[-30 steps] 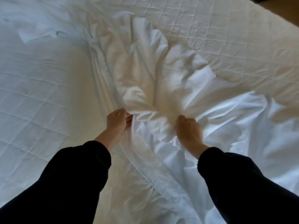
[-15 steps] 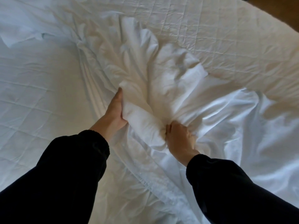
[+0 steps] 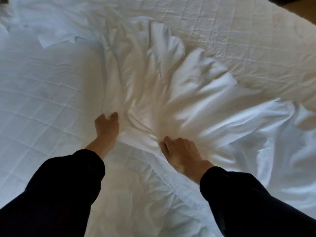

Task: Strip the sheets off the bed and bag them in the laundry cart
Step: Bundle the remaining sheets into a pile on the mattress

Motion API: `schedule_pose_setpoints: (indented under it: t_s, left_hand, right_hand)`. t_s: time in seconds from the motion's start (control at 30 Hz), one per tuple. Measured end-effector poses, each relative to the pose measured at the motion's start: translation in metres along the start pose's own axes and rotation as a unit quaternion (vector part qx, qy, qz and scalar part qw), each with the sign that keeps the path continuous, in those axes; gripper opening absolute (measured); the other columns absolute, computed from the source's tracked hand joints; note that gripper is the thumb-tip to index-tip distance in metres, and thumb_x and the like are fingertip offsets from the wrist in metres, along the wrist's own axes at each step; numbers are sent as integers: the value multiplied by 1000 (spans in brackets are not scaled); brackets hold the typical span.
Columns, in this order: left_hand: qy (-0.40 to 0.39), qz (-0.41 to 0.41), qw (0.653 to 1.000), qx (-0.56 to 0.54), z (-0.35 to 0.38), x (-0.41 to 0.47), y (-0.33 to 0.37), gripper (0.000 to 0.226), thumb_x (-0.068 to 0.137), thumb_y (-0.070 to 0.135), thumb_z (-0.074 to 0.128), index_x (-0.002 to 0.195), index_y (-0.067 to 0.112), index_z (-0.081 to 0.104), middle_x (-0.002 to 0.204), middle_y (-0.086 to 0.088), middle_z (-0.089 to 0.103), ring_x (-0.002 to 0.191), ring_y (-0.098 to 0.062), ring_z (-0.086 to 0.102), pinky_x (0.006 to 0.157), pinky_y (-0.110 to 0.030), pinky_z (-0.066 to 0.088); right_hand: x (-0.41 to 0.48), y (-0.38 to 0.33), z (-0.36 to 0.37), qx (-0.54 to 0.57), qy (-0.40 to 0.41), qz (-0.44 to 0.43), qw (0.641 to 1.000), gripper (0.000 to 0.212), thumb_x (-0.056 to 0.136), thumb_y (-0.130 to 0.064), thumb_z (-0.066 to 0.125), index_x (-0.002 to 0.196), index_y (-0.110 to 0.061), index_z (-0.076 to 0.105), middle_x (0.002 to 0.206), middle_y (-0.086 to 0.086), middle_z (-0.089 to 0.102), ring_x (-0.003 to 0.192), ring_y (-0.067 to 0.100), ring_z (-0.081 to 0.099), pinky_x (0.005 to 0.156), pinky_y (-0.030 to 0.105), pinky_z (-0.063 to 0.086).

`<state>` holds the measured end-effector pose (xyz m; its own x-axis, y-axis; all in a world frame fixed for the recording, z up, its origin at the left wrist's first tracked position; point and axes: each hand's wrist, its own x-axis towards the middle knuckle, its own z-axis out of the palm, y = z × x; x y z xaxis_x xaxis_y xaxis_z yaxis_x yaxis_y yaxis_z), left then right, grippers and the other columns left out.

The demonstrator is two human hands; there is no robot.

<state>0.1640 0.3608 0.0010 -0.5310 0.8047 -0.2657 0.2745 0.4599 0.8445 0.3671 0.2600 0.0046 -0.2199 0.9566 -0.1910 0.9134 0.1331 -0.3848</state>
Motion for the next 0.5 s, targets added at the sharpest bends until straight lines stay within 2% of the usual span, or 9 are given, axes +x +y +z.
schedule_pose_setpoints:
  t_s: [0.07,0.13,0.2,0.23,0.33,0.43,0.5]
  left_hand:
    - [-21,-1,999,33,-10,1,-13,22,88,23,62,92,1,59,87,-13,61,80,-23,58,68,-30,44]
    - [-84,-57,994,44,-8,-8,-22,32,80,27,71,101,6,59,92,-8,64,83,-23,61,70,-31,51]
    - [-162,-108,981,14,-2,-29,-27,49,68,27,80,109,11,58,99,-4,67,87,-23,66,72,-39,59]
    - [-184,-120,976,-7,2,-40,-29,53,66,24,82,112,12,57,101,-4,67,86,-23,67,69,-41,60]
    - [-200,-192,956,-99,13,-72,-37,64,66,23,84,119,7,51,105,-14,68,83,-25,71,59,-37,59]
    - [-231,-251,928,-150,20,-100,-44,95,45,36,88,123,3,46,107,-20,67,81,-28,73,61,-39,58]
    - [-249,-252,924,-141,25,-117,-50,88,47,39,88,120,4,52,104,-16,70,82,-28,73,66,-44,59]
  right_hand:
    - [2,-11,1,-10,-30,14,999,37,101,-37,28,88,-15,55,86,9,65,75,31,59,64,32,36]
    - [0,-13,8,-25,-57,41,997,34,100,-35,32,95,-14,59,94,9,65,85,30,62,68,33,40]
    - [-12,-12,13,-43,-71,61,995,35,98,-42,37,115,-14,52,107,8,60,100,31,61,77,36,42]
    - [-20,-11,15,-60,-70,64,994,40,96,-45,41,121,-15,46,111,8,58,104,31,59,81,37,43]
    - [-33,2,15,-103,-90,87,987,37,95,-38,48,120,-11,45,116,10,61,106,32,61,85,36,47]
    - [-32,24,-2,-12,-164,137,977,42,91,-43,55,117,-10,55,115,11,63,107,31,60,85,31,44]
    - [-36,32,-11,93,-222,140,960,46,83,-51,64,108,-13,62,98,3,67,94,24,64,79,28,47]
